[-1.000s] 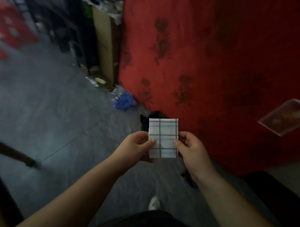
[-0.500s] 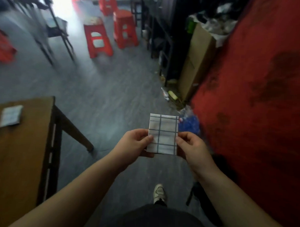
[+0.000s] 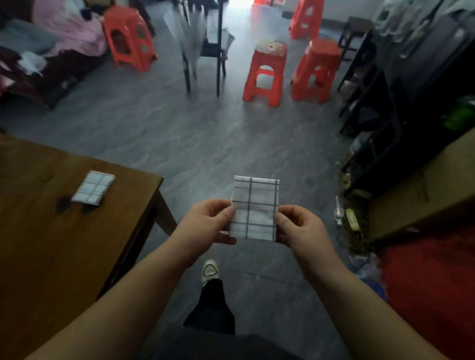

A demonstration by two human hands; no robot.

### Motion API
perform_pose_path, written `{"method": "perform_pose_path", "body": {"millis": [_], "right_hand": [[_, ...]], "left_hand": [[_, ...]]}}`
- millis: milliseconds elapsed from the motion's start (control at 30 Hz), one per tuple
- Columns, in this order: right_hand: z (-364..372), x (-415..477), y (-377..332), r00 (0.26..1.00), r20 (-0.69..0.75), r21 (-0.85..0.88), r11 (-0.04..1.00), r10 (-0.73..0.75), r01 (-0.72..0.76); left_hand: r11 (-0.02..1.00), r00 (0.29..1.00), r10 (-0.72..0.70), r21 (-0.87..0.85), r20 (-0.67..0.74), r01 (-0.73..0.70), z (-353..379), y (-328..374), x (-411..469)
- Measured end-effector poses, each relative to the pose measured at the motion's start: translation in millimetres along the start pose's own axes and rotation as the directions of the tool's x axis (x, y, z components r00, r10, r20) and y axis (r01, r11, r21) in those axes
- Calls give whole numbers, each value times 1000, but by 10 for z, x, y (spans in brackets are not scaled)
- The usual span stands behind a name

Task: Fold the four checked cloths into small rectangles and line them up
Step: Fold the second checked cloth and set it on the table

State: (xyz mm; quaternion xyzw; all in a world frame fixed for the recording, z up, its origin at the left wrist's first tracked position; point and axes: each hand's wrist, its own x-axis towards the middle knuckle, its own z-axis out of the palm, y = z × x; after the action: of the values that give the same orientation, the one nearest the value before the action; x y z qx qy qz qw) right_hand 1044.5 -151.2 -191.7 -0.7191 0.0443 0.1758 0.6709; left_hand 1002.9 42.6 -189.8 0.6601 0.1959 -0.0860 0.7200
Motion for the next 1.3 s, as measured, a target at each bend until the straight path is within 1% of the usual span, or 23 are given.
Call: {"method": "perform_pose_path", "body": {"millis": [167, 233, 400, 533, 667, 767, 867, 1000, 1067, 1167, 1300], "right_hand": [[521, 1252, -445, 999, 32, -30, 1000, 3, -2], [737, 1710, -662, 998, 55, -37, 999, -8, 10], [1114, 2696, -1122, 994, 106, -40, 999, -13, 18], [1350, 3512, -1352, 986, 166, -56, 998, 5, 4], [1643, 4442, -1570, 962, 272, -78, 997, 11, 11], [1891, 5142, -1758, 923, 384, -128, 991, 21, 31], [2183, 5747, -1987, 868, 491, -187, 982, 80, 15], [2716, 6331, -2239, 778, 615, -304, 949, 128, 84], [3065, 6470, -2285, 720, 676, -344, 932, 160, 116], [3667, 6497, -2256, 607, 763, -391, 907, 222, 160], [4528, 6314, -2152, 428, 856, -427, 863, 288, 272]], "left_hand": [[1000, 998, 4, 8, -61, -4, -533, 488, 1107], [1000, 995, 27, -2, -92, -27, -739, 721, 1521], [996, 980, 58, -53, -190, -70, -1083, 1179, 2374], [992, 971, 67, -86, -231, -88, -1329, 1440, 3012], [986, 947, 59, -129, -316, -105, -1609, 1655, 3724], [987, 907, 43, -123, -419, -103, -1823, 1798, 4265], [980, 849, -3, -171, -529, -104, -2025, 1972, 4676], [971, 751, -51, -208, -658, -116, -2359, 2118, 4934], [955, 672, -103, -262, -733, -139, -2548, 2139, 4889], [941, 554, -173, -302, -815, -150, -2858, 2079, 4707], [934, 362, -258, -326, -896, -142, -3313, 1884, 4330]]}}
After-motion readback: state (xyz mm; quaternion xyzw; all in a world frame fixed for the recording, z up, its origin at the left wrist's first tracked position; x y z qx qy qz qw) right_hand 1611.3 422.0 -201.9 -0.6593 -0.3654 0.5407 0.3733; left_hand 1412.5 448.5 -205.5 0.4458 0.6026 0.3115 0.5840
